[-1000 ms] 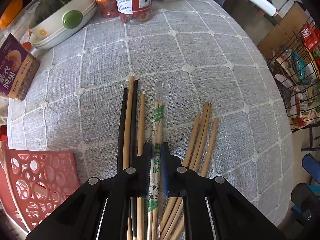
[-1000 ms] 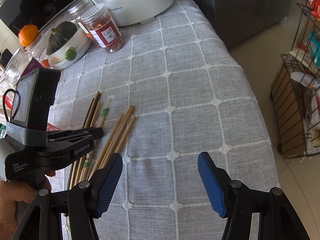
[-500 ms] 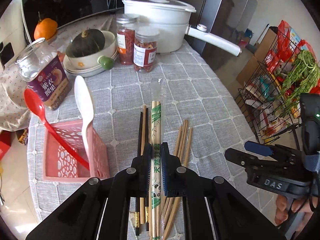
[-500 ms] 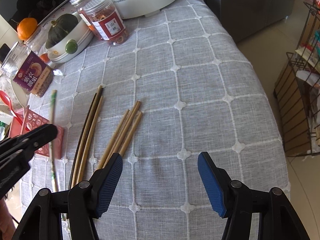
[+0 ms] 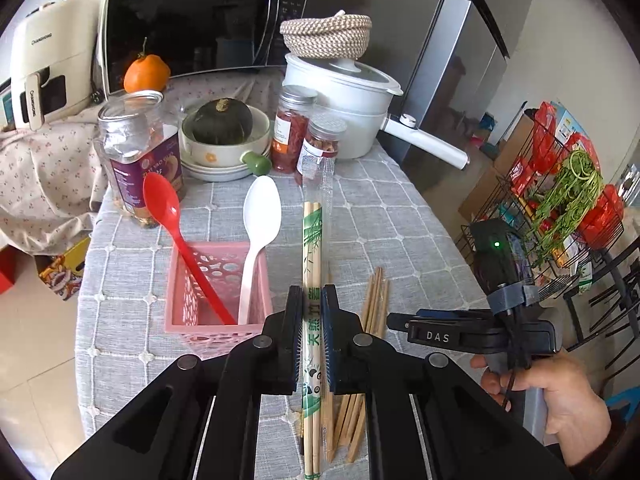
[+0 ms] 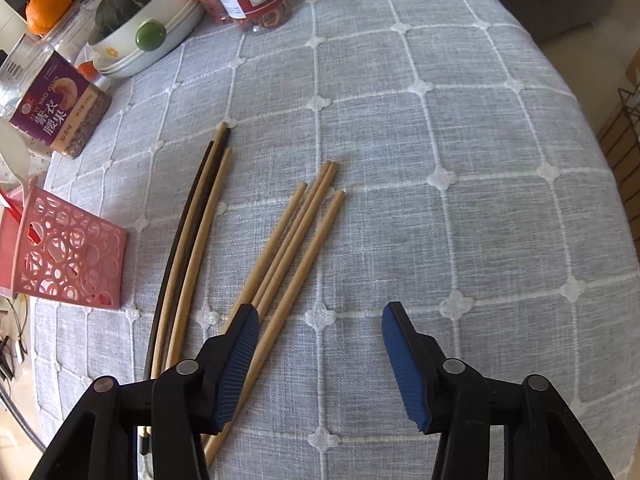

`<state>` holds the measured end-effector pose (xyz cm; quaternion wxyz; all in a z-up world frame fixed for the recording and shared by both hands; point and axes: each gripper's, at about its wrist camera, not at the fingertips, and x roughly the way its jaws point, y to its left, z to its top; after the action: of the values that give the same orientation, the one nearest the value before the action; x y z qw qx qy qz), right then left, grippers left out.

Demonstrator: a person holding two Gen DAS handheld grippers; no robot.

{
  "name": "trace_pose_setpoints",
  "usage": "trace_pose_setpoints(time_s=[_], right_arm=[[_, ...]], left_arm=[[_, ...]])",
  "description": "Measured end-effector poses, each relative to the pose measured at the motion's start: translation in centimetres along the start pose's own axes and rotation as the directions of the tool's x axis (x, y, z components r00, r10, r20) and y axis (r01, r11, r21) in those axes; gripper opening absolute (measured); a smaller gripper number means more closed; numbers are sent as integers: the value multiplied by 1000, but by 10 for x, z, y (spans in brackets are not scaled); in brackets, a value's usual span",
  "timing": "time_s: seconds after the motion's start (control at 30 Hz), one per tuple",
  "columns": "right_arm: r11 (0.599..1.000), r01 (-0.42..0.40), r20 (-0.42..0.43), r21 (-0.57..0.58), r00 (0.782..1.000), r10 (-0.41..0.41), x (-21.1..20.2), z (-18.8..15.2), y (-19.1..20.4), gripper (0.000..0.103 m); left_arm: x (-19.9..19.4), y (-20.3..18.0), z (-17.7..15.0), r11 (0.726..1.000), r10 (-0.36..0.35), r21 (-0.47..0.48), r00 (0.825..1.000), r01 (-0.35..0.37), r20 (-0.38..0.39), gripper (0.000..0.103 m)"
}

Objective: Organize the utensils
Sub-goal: 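Lift the wrapped chopsticks with the left tool while the right tool grasps a wooden chopstick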

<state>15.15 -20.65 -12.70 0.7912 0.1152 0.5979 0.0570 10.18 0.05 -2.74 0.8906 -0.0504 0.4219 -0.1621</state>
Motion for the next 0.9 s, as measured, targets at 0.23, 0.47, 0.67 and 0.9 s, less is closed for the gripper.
trace_pose_setpoints(time_s=[0.23, 0.47, 0.67, 0.9], right_arm=[[999, 54, -36, -1, 998, -54, 23, 7, 9, 37], [981, 187, -32, -57, 981, -189, 28, 7, 24, 19], [995, 98, -14, -21, 995, -99, 24, 10, 9, 5], [997, -57, 90, 44, 995, 53, -23, 1, -11, 5]], left_arm=[[-5, 8, -3, 1000, 6, 8, 1000, -6, 3, 10], [-4, 15, -4, 1000, 13, -8, 1000, -13, -2, 10], [-17, 19, 0, 1000, 12, -22, 999, -12, 42, 10], [-57, 32, 12, 997, 32, -74, 966, -14, 258, 10]])
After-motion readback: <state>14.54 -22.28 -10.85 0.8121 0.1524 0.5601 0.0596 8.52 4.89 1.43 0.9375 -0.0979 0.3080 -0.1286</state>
